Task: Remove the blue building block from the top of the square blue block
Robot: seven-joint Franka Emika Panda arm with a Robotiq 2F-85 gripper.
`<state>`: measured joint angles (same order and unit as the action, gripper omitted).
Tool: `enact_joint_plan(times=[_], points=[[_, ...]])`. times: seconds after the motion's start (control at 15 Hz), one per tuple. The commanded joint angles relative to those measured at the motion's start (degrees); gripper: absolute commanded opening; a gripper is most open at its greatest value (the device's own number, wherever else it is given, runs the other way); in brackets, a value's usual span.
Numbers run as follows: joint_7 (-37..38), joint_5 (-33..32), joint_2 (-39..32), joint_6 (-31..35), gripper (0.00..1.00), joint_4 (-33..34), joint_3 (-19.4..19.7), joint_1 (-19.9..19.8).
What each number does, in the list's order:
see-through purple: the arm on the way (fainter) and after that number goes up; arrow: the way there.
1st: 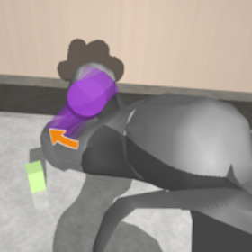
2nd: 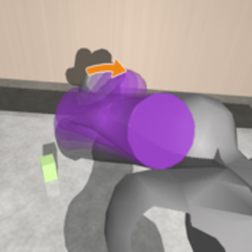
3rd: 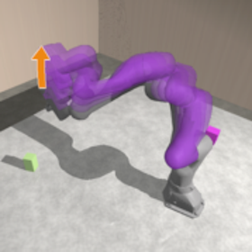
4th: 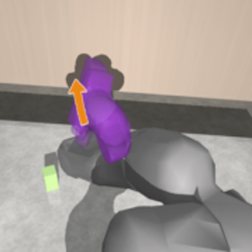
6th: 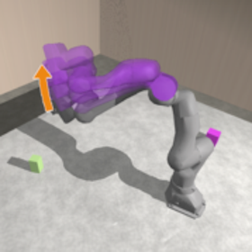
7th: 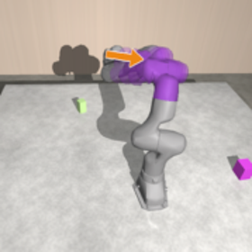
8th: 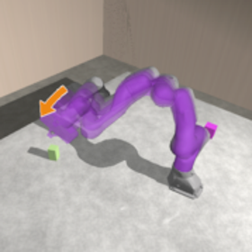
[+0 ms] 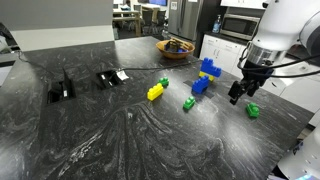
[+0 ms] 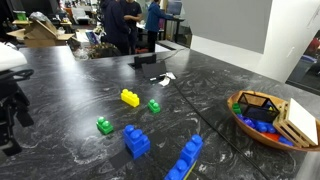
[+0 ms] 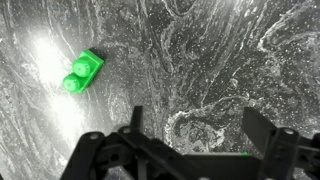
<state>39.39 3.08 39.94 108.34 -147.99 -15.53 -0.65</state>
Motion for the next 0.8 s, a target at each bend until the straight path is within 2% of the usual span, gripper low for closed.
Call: enact_joint_plan(times=[0.0, 0.4, 0.73], points=[[6.3, -0.8, -3.9, 2.2, 1.00, 2.3, -0.5, -2.6], [24.6, -4.0, -14.3, 9.4, 1.00, 6.4, 0.5, -7.8], [41.2, -5.2, -18.8, 8.6, 1.00, 11.8, 2.9, -7.6]])
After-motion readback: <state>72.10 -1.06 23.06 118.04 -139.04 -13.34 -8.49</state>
